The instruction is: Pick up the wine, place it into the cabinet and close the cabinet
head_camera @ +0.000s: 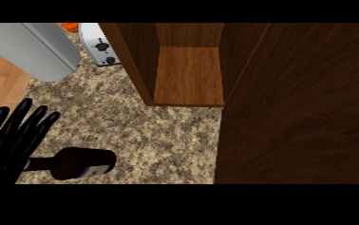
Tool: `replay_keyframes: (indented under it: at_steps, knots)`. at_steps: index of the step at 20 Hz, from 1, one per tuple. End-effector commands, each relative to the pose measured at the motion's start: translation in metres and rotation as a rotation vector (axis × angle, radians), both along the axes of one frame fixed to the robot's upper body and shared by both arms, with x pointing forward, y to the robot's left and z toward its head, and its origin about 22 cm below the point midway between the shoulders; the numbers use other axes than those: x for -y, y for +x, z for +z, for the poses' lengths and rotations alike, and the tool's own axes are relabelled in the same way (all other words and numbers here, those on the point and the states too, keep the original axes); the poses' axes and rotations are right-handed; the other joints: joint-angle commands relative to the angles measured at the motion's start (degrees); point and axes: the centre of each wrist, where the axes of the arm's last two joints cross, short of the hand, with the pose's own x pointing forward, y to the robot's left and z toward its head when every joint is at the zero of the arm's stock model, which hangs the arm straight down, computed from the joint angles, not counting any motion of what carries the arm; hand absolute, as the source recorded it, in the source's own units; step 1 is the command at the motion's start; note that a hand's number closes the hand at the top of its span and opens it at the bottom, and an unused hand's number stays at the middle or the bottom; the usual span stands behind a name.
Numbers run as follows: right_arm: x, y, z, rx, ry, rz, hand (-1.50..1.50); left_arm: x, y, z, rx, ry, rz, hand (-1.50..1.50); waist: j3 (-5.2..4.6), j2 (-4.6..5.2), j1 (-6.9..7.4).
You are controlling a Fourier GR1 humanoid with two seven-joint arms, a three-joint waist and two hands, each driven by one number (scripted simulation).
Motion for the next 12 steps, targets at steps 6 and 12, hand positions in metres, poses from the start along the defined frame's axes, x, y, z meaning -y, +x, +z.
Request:
replay_keyframes:
  at_steps: [6,12]
  knots:
    - [0.001,-0.035,0.051,-0.014,-0.016,0.089,-1.50,-0.063,-0.028,0.055,-0.093,-0.073,-0.109,-1.50,0.07,0.36,-0.37]
    - [-0.011,-0.059,0.082,-0.034,0.019,0.076,-1.50,-0.088,-0.043,0.073,-0.118,-0.079,-0.087,-1.50,-0.01,0.19,-0.36]
